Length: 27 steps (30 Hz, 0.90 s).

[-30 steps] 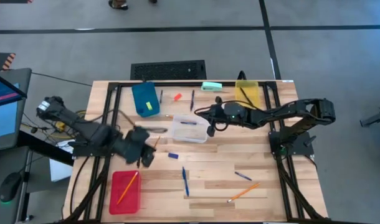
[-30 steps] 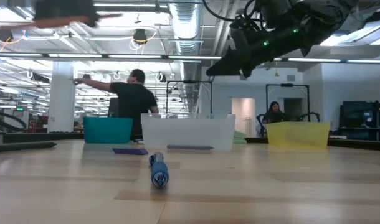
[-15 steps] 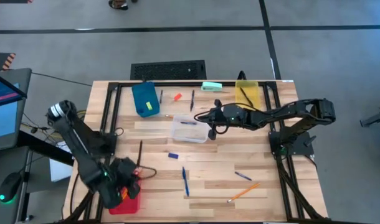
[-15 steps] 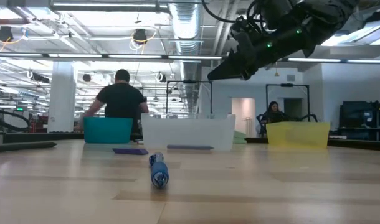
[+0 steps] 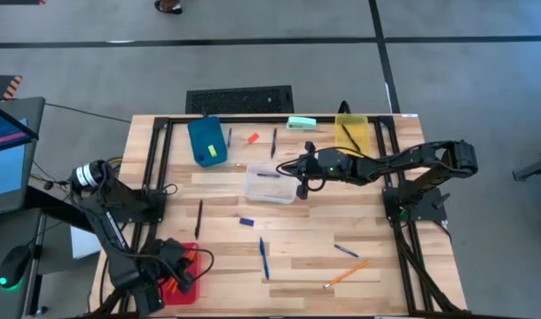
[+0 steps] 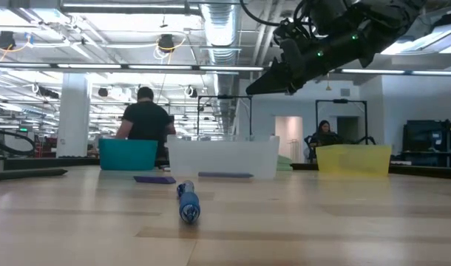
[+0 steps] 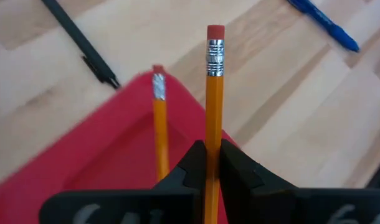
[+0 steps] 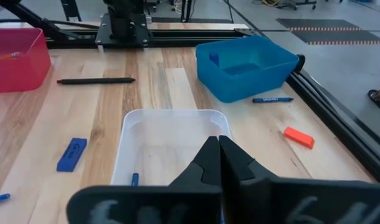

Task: Sort crayons/erasers/pens/pencils in bins
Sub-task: Put the top right yellow pencil into the red bin

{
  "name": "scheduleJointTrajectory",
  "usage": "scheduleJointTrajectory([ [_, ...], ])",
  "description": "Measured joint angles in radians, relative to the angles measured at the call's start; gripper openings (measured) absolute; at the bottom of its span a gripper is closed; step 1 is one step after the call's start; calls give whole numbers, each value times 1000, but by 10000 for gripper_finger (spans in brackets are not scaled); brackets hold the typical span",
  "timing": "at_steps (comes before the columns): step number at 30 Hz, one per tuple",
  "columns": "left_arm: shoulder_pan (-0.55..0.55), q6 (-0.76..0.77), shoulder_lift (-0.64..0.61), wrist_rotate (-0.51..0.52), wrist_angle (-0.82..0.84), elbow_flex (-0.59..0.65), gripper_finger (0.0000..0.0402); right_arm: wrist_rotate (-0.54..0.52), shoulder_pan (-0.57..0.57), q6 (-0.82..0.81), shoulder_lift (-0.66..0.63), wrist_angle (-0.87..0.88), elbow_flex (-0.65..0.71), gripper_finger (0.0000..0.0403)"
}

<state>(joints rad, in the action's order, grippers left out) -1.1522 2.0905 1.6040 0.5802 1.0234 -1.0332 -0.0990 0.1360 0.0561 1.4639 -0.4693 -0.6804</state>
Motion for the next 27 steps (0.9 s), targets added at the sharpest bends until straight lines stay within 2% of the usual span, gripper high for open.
scheduleJointTrajectory([
  [4,1,7,-1,-7,39,0,10,0,0,1,0,0,0,4],
  [8,5,-18,0,-68,44,0,11,1,0,6,0,-1,0,6],
  [13,9,-39,-1,-53,40,0,14,2,4,7,0,-2,0,3],
  [27,8,-44,-1,-95,40,0,29,2,4,31,0,0,-1,4],
])
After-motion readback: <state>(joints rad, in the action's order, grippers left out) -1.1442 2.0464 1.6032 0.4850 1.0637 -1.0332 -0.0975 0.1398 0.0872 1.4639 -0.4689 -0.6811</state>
